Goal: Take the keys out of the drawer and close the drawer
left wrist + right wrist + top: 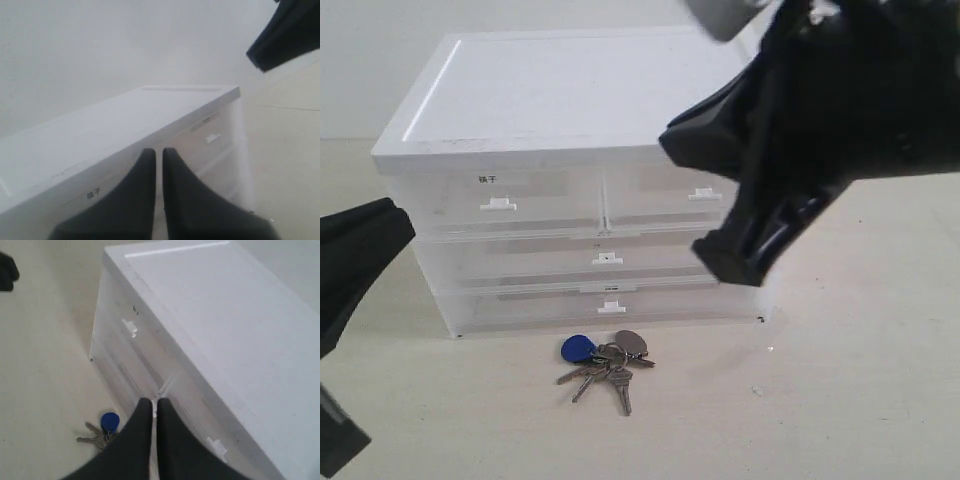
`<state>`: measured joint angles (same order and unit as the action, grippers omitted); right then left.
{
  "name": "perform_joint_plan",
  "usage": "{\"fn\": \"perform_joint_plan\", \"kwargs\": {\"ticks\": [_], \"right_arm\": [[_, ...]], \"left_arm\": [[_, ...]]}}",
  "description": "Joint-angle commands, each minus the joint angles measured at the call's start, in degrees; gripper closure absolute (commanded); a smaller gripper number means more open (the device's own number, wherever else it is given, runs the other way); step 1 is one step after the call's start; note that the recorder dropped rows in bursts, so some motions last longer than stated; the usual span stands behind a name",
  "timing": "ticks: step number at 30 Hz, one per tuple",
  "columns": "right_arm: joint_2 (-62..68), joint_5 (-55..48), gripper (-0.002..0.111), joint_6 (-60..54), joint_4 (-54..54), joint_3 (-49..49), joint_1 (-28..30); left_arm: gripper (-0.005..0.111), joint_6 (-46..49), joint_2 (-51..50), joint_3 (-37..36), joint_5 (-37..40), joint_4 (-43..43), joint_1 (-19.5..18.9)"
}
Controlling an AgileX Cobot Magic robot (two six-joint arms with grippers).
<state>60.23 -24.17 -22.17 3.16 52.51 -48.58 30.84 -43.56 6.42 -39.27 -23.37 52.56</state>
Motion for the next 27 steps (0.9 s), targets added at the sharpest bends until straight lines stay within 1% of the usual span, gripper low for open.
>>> {"fn": "perform_joint_plan", "kwargs": {"ticks": [1, 7, 17, 23, 27], "right_arm": [[-9.60, -4.67, 0.108, 1.27, 0.00, 0.16, -0.01], [-20.83, -10.08, 0.108, 1.49, 0.00, 0.16, -0.01], [-36.35, -16.38, 0.108, 3.90, 0.00, 0.16, -0.01], [-42.53, -17.90, 0.108, 5.38, 0.11, 0.16, -0.01], [-44.98, -18.36, 0.108, 5.38, 2.54, 0.16, -0.01]], "left_arm": [[0.102, -6.02, 3.68, -2.40, -0.85, 3.70, 0.32], [0.102, -10.36, 12.64, -5.60, -0.96, 4.28, 0.32], [0.102, -24.05, 28.62, -6.42, 2.41, 16.68, 0.32], [0.102, -24.16, 34.28, -6.42, 4.04, 16.94, 0.32], [0.102, -23.80, 36.22, -6.42, 5.31, 16.80, 0.32]]}}
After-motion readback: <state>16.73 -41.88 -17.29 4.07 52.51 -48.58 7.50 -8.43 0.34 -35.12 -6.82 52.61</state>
